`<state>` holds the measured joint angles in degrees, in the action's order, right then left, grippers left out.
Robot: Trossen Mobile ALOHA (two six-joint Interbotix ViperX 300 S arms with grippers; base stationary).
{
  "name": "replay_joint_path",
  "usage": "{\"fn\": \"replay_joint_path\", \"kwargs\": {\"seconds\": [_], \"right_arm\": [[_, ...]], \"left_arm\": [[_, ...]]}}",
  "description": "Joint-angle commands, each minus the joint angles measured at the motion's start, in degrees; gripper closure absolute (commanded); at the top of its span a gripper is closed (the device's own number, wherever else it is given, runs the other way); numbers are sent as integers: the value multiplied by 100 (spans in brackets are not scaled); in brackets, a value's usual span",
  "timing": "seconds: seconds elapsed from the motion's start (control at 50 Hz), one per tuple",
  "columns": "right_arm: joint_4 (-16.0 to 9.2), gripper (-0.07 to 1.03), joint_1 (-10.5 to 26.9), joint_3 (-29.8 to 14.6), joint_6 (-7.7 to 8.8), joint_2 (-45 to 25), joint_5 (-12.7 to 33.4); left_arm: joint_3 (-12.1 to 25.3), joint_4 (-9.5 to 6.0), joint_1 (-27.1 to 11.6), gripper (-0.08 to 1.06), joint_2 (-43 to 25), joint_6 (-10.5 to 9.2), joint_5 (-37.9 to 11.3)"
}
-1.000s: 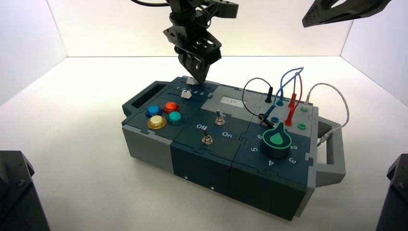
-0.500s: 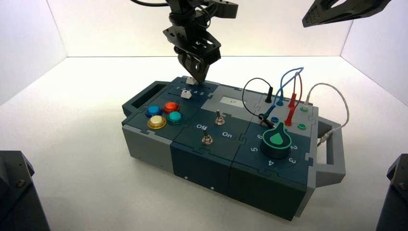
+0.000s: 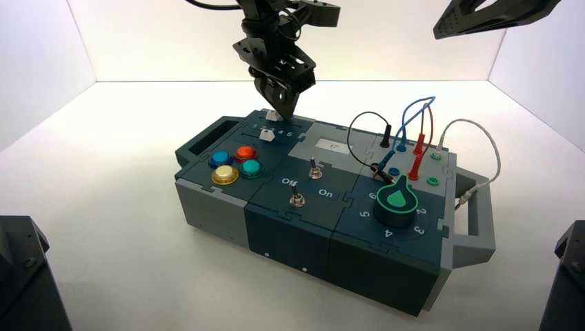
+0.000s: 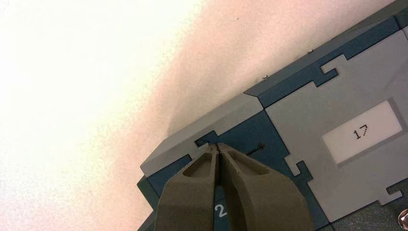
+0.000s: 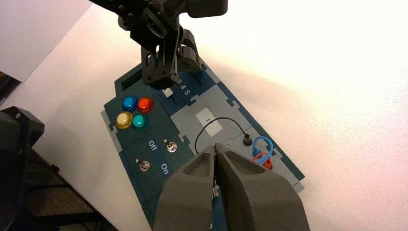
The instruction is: Move the top slider to position 2.
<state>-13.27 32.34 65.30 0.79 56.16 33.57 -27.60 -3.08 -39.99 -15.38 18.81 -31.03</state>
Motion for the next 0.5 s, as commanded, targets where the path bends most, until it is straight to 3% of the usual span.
{"fn": "replay_joint_path", "kwargs": {"seconds": [0.02,0.24,0.5], "right_arm": [[-18,99,-18,-141,-18,-26,-62],[-26,99,-18,-141,-18,-26,-62],[-35,99,-18,-149,-26,18,-9]], "left_arm": [[35,18,70,101,53,26,-9],[123,18,18,101,114,26,-70],[360,9,-308,101,246,26,-308]]}}
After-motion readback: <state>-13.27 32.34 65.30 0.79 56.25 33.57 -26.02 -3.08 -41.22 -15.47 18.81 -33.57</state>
